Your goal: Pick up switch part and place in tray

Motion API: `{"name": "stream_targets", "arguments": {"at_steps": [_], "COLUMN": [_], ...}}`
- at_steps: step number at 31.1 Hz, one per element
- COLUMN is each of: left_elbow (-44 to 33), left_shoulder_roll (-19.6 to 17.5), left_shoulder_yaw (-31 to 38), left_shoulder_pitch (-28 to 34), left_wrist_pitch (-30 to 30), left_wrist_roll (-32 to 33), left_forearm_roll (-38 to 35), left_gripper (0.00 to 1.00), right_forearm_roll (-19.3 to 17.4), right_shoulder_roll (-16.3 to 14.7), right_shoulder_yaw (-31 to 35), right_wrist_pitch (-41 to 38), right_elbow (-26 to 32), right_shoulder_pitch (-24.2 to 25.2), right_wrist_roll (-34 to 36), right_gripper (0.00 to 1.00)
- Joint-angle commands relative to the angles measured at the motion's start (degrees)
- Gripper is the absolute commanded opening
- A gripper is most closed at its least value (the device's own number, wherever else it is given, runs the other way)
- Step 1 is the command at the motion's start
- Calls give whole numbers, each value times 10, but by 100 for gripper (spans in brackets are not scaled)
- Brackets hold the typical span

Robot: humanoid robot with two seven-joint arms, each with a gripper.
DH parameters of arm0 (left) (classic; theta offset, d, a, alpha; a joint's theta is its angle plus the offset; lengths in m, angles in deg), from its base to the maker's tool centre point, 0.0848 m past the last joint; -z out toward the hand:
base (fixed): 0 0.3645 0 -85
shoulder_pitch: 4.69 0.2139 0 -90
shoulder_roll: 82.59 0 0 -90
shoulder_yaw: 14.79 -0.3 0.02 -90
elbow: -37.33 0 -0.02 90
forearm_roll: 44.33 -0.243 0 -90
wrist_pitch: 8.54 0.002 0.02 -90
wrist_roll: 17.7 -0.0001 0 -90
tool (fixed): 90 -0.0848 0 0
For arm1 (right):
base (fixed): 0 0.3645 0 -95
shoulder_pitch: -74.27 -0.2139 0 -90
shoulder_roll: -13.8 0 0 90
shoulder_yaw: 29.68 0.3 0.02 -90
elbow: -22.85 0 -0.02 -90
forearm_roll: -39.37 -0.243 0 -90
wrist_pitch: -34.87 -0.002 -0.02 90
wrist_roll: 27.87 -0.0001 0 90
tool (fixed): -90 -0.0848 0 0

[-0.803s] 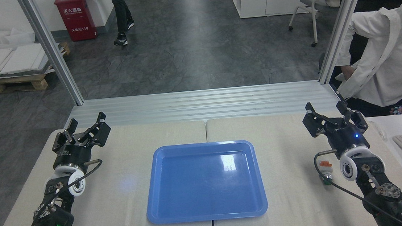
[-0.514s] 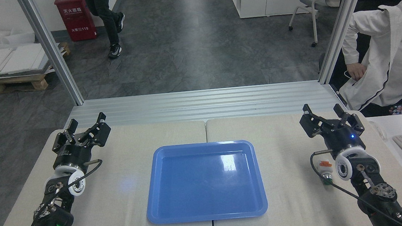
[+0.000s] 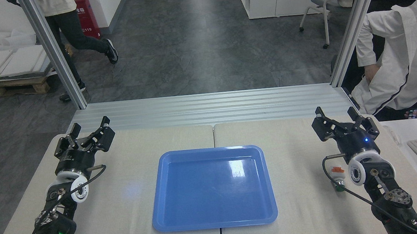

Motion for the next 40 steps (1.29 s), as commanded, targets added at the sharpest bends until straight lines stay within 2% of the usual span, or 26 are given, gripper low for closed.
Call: {"name": "stream_targets", "arguments": {"at_steps": [1, 40], "left_elbow": [0, 0], "left_shoulder_roll": [0, 0], "left_shoulder_yaw": [0, 0], "left_shoulder_pitch": [0, 0], "left_wrist_pitch": [0, 0], "left_wrist_roll": [0, 0], "left_forearm_roll": [0, 0], "left_gripper": [100, 100], "right_forearm_roll": [0, 6], "right_shoulder_roll": [-2, -9], "right_shoulder_yaw": [-1, -11], "right_wrist_pitch": [0, -4], "right_elbow": [0, 10], "right_shoulder_pitch": [0, -5], "right_wrist_roll": [-1, -18], "right_gripper": [97, 97]}}
